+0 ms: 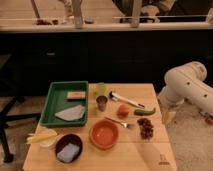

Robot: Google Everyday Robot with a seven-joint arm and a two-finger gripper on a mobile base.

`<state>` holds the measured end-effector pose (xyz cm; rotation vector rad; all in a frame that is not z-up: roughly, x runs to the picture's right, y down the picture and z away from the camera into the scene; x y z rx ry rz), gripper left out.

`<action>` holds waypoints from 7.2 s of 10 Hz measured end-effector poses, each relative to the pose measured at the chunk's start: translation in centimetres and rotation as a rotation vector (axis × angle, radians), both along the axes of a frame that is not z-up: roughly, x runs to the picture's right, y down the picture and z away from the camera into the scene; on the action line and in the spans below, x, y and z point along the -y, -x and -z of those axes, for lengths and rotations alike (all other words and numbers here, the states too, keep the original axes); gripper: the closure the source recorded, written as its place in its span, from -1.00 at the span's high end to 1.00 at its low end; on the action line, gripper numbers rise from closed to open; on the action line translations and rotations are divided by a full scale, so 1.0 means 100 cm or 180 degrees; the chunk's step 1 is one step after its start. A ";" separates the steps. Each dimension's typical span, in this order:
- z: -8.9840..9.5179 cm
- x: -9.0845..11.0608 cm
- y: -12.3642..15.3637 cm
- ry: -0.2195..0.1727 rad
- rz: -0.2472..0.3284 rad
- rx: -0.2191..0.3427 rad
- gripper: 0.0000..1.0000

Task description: Wipe table surface with brush

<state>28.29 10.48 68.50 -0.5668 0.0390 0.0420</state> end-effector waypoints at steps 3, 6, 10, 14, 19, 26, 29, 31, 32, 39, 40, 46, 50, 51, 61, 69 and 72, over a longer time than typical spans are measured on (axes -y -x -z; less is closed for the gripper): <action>0.000 0.000 0.000 0.0000 0.0000 0.0000 0.60; 0.000 0.000 0.000 0.0000 0.0000 0.0000 0.60; 0.000 0.000 0.000 0.0000 0.0000 0.0000 0.60; 0.000 0.000 0.000 0.0000 0.0000 0.0000 0.60; 0.000 0.000 0.000 0.0000 0.0000 0.0000 0.60; -0.006 0.003 0.002 -0.0007 -0.0026 -0.0037 0.60; -0.029 0.018 0.015 -0.0019 -0.0153 -0.0105 0.60; -0.044 0.025 0.021 -0.0095 -0.0301 -0.0149 0.60; -0.051 0.027 0.020 -0.0145 -0.0425 -0.0198 0.60; -0.096 0.026 0.021 -0.0302 -0.1073 -0.0463 0.60; -0.096 0.027 0.020 -0.0303 -0.1071 -0.0464 0.60; -0.103 0.027 0.021 -0.0356 -0.1053 -0.0451 0.60; -0.133 0.028 0.036 -0.0389 -0.1042 -0.0440 0.60; -0.144 0.030 0.042 -0.0411 -0.1034 -0.0436 0.60; -0.190 0.046 0.043 -0.0815 -0.1359 -0.0481 0.60; -0.201 0.046 0.045 -0.0834 -0.1375 -0.0482 0.60; -0.212 0.043 0.042 -0.0826 -0.1379 -0.0509 0.60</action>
